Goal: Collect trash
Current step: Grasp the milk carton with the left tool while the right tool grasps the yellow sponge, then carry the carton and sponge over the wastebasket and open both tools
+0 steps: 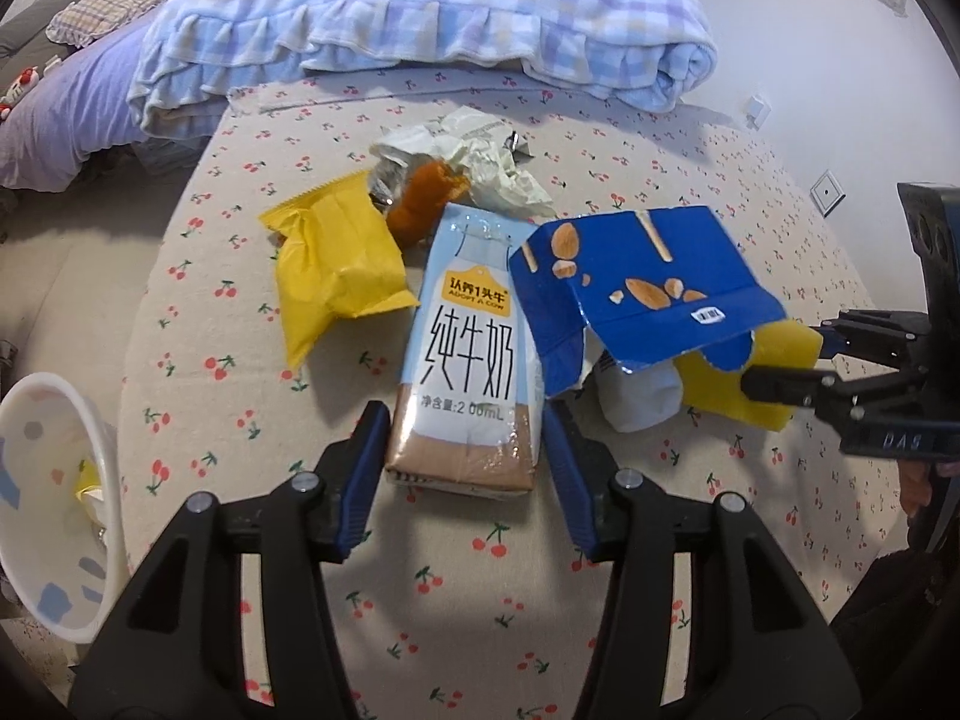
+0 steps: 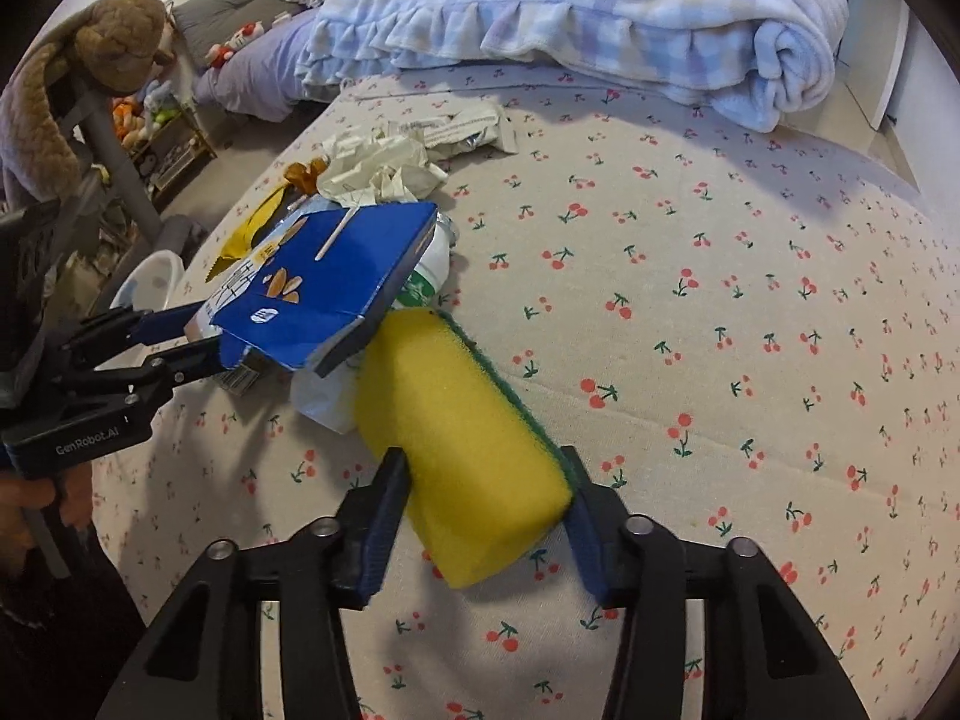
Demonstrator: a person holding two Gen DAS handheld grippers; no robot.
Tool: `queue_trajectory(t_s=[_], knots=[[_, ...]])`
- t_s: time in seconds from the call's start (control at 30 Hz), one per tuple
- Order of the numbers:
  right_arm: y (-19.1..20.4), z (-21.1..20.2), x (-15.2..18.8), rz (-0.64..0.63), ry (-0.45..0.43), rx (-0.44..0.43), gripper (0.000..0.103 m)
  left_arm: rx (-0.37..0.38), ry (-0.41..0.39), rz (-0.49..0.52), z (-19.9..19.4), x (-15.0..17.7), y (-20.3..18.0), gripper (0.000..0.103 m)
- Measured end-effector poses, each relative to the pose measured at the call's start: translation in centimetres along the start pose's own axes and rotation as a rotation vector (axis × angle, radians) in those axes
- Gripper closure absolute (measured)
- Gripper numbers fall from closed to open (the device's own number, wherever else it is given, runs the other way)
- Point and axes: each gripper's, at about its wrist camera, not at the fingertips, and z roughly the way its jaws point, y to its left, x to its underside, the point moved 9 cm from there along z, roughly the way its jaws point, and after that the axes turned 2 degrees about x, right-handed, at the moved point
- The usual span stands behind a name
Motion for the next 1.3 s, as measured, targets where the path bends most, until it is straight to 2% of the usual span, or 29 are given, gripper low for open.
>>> queue_trajectory(t_s=[0.2, 0.73, 0.97, 1.3], knots=[[-0.2, -1.9, -0.1, 0.036, -0.032, 0.015, 0.068, -0.001, -0.029, -0.025, -2.0, 0.7, 0.6, 0.049], [-0.6, -6.6, 0.1, 0.154, -0.151, 0.035, 0.07, -0.032, -0.113, -0.105, -7.3, 2.5, 4.4, 0.049], [1.7, -8.1, -1.2, 0.141, -0.203, 0.016, 0.07, -0.049, -0.146, -0.156, -9.5, 3.3, 6.6, 0.049], [6.5, -8.5, -3.4, 0.092, -0.244, -0.039, 0.07, -0.11, -0.175, -0.273, -12.0, 5.2, 11.8, 0.049]])
